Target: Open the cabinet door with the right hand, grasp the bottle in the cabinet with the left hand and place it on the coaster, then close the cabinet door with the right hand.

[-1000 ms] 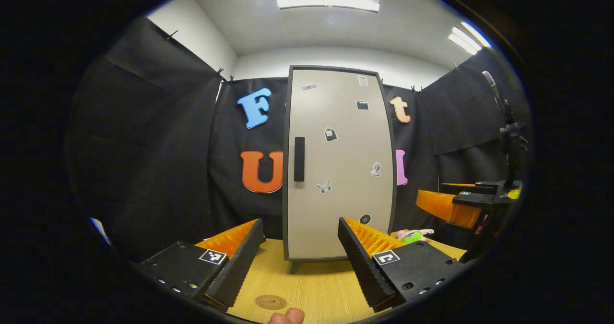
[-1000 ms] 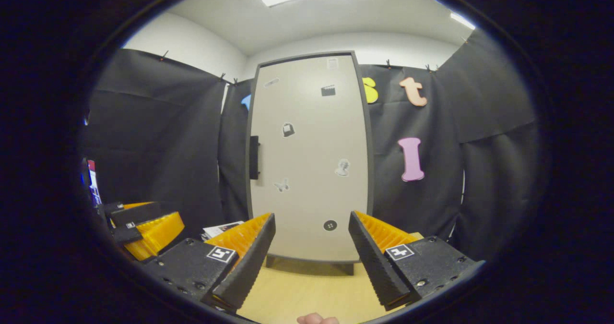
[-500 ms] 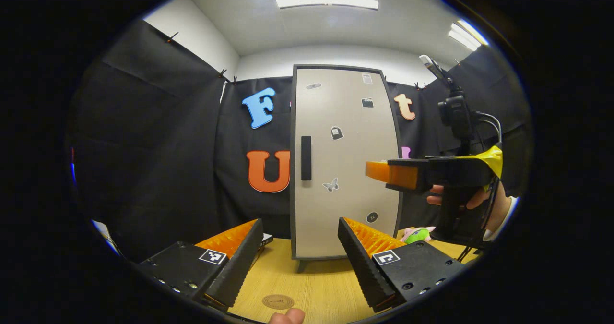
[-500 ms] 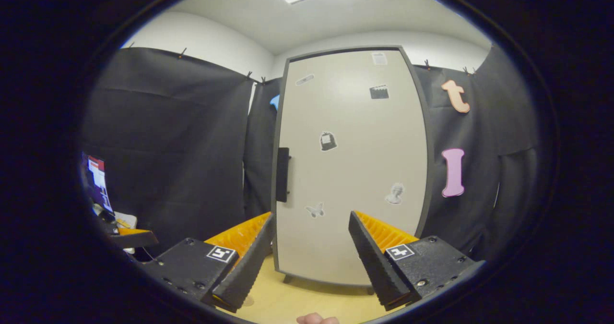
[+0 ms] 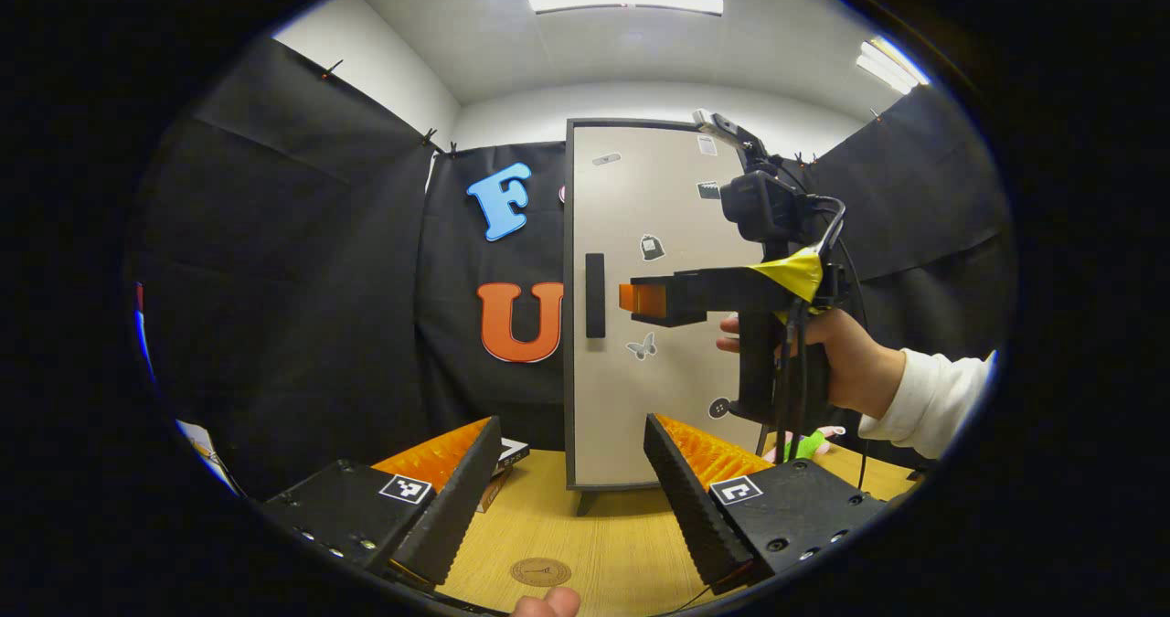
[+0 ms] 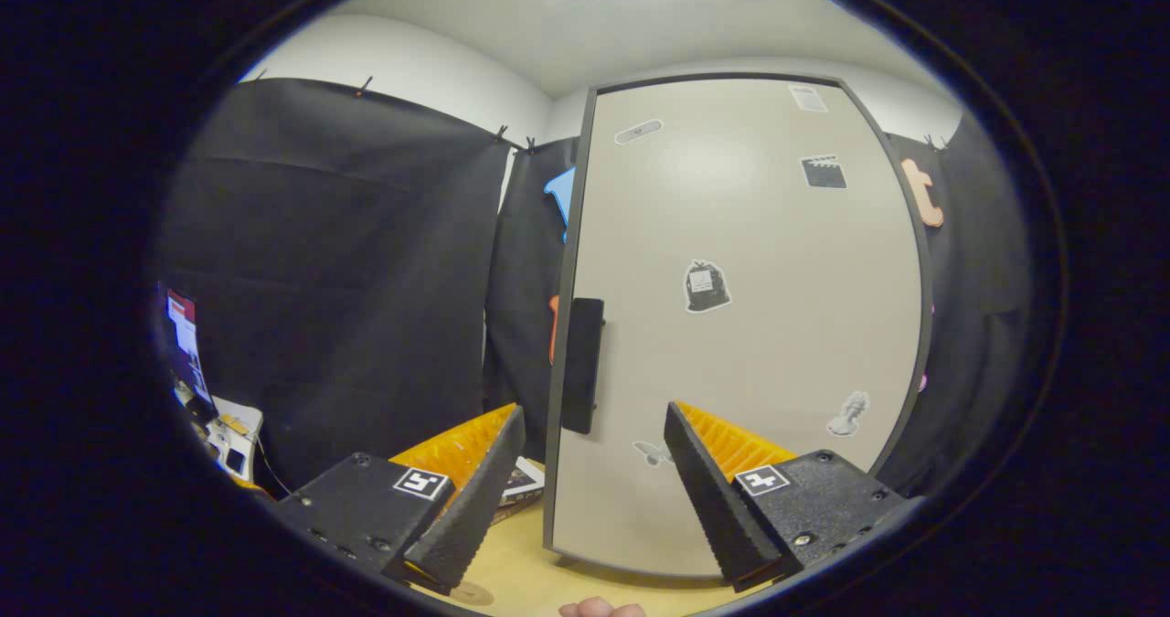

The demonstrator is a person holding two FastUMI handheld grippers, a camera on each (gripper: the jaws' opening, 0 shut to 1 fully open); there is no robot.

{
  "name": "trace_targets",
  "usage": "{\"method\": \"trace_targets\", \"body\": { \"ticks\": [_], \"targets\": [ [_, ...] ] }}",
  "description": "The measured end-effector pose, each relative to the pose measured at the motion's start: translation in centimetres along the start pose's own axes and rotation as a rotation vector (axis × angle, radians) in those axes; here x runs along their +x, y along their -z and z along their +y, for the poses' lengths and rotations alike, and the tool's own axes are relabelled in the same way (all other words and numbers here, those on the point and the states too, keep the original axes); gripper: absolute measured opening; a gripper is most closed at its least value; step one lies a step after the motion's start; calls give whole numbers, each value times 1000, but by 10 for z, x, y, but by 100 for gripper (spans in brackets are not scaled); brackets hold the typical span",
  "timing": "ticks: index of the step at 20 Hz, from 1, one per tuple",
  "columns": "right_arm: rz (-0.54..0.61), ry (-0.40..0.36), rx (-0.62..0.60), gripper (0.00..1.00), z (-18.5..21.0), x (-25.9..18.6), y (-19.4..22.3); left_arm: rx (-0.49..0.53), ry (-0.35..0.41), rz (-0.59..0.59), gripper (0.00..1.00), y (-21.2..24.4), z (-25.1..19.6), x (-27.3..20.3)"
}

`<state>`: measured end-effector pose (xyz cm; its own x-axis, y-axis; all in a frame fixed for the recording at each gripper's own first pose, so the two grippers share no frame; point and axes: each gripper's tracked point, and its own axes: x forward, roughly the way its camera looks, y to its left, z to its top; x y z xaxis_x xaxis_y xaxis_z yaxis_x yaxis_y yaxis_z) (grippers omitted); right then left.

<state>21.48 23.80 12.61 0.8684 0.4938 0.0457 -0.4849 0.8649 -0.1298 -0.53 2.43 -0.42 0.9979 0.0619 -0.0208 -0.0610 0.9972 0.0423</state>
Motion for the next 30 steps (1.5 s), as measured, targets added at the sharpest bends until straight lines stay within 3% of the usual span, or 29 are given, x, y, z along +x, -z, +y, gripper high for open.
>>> {"method": "trace_targets", "body": {
  "ticks": [3,12,15,16,20,24,27,30],
  "targets": [
    [-1,16,-11,94,-3,30,-8,7,-6,2,95,1,4,-1],
    [74,33,-14,95,2,108,8,9,-10,2,95,2,14,-1],
    [76,53,11,83,2,118,10,4,-19,4,95,3,20,1],
    [77,53,12,68,4,120,12,1,-20,5,95,3,19,0],
    [91,78,-15,42,6,124,15,-12,-22,7,95,3,17,-3],
    [111,92,22,38,3,125,17,-18,-17,-1,95,3,18,-1],
    [112,86,41,24,3,125,17,-22,-15,-6,95,2,25,1],
    [117,77,35,23,3,121,19,-29,-22,-6,95,5,28,-1]
  ]
}}
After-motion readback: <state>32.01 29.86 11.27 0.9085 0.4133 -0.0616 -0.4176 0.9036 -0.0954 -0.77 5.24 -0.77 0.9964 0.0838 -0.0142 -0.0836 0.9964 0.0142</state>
